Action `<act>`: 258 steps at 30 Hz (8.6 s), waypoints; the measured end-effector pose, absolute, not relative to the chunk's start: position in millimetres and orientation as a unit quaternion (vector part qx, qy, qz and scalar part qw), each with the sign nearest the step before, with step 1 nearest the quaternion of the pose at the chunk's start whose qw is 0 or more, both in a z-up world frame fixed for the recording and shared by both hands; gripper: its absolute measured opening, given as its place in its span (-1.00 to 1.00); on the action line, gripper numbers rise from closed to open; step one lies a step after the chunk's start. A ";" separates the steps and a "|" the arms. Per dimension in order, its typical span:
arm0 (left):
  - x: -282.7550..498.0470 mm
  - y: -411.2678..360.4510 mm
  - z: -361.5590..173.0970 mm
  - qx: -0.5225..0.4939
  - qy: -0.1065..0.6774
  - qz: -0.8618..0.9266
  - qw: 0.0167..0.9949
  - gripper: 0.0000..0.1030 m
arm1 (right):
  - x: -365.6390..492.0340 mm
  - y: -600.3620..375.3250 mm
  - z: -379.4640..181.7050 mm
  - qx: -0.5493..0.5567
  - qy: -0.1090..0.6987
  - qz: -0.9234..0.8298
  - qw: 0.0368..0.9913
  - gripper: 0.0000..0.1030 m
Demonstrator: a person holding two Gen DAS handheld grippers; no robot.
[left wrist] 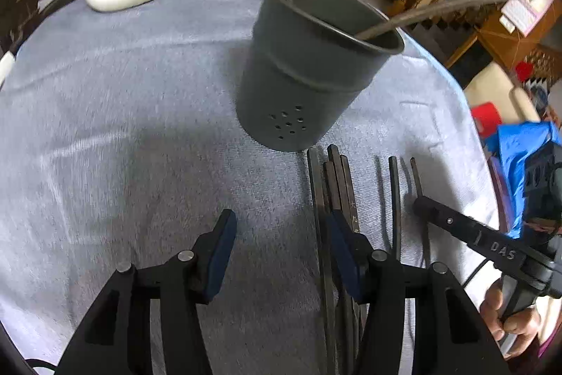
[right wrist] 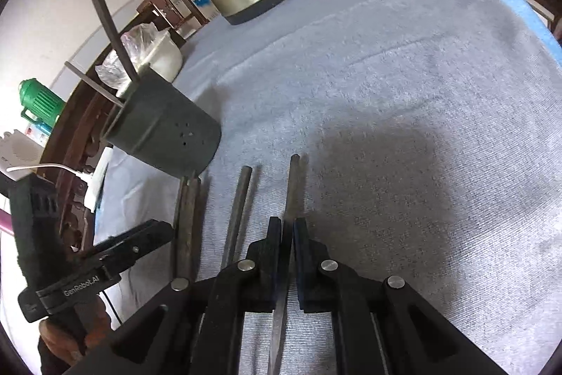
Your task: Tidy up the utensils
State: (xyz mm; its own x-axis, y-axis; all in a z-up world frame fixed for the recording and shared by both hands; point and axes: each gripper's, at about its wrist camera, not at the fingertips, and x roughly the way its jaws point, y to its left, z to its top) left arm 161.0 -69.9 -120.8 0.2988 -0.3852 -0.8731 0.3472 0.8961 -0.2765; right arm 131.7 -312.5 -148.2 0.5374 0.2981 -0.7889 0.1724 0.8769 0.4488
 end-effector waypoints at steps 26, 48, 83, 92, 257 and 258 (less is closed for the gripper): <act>172.7 -76.5 -118.0 0.058 0.545 -0.207 0.811 -0.74 | 185.0 -280.9 -142.3 0.124 0.553 0.013 0.824 -0.79; 147.0 -10.0 -55.3 -0.034 0.450 -0.200 0.869 -0.90 | 115.6 -271.1 -51.4 0.109 0.377 0.108 0.913 -0.88; 108.3 19.9 87.7 -0.117 0.189 -0.188 0.957 -0.90 | 103.6 -299.3 28.9 0.173 0.298 0.086 0.935 -0.45; 88.8 35.9 68.9 -0.116 0.189 -0.159 0.962 -0.90 | 55.6 -402.7 -101.5 0.365 0.497 -0.059 0.785 0.01; 137.0 -93.1 -128.6 0.026 0.494 -0.188 0.848 0.29 | 74.1 -302.2 -126.5 0.278 0.404 0.024 0.871 -0.23; 136.7 -91.5 -128.4 0.026 0.494 -0.186 0.849 0.29 | 73.6 -302.5 -125.5 0.277 0.402 0.024 0.872 -0.23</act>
State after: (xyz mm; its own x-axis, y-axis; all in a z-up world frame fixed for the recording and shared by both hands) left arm 136.7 -91.5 -128.4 0.4423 -0.2899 -0.8487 0.3414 0.9295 -0.1396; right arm 73.6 -302.5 -125.5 0.6750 0.2654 -0.6884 0.1806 0.8452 0.5030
